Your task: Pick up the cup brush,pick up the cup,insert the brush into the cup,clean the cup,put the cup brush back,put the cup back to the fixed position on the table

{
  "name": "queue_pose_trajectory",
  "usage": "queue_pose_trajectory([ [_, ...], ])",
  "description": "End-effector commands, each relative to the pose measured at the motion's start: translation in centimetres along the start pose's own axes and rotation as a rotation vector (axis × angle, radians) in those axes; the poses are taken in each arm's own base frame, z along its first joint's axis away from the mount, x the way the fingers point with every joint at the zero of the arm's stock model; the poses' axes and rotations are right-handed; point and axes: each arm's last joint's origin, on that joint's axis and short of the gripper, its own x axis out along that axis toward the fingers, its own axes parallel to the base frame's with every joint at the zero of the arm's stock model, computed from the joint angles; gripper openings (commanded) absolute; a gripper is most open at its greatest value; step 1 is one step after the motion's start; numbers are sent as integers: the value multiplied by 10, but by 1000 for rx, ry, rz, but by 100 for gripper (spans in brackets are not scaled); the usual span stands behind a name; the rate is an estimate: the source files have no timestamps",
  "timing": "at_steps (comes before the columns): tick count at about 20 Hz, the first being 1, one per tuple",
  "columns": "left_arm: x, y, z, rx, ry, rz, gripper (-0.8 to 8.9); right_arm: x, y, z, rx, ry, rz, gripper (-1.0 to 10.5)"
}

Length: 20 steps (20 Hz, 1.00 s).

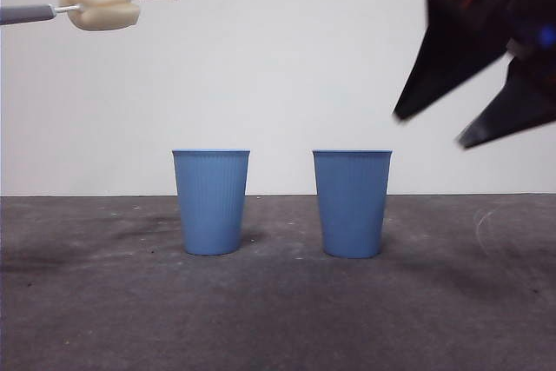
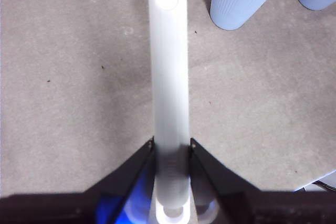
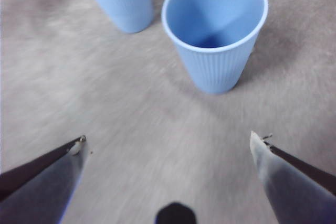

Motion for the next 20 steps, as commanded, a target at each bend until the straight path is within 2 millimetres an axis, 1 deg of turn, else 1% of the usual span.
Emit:
queue_pose_trajectory([
  [1,0,0,-2,7,10,-2,-9,21,3,-11,29,-64,-17,563],
  [4,0,0,-3,7,16,-3,-9,45,5,-29,31,-148,-87,563],
  [7,0,-1,-3,9,15,-20,-9,62,2,-40,23,-220,-125,563],
  [9,0,-2,-2,9,12,-55,-9,73,-1,-42,29,-258,-132,563],
  [14,0,-2,-2,9,12,-53,-9,101,-9,-48,53,-312,-148,563],
  [16,0,-2,-2,10,12,-53,-9,110,-11,-51,52,-328,-158,563],
  [20,0,-2,-2,10,11,-53,-9,124,-15,-49,49,-349,-159,563],
])
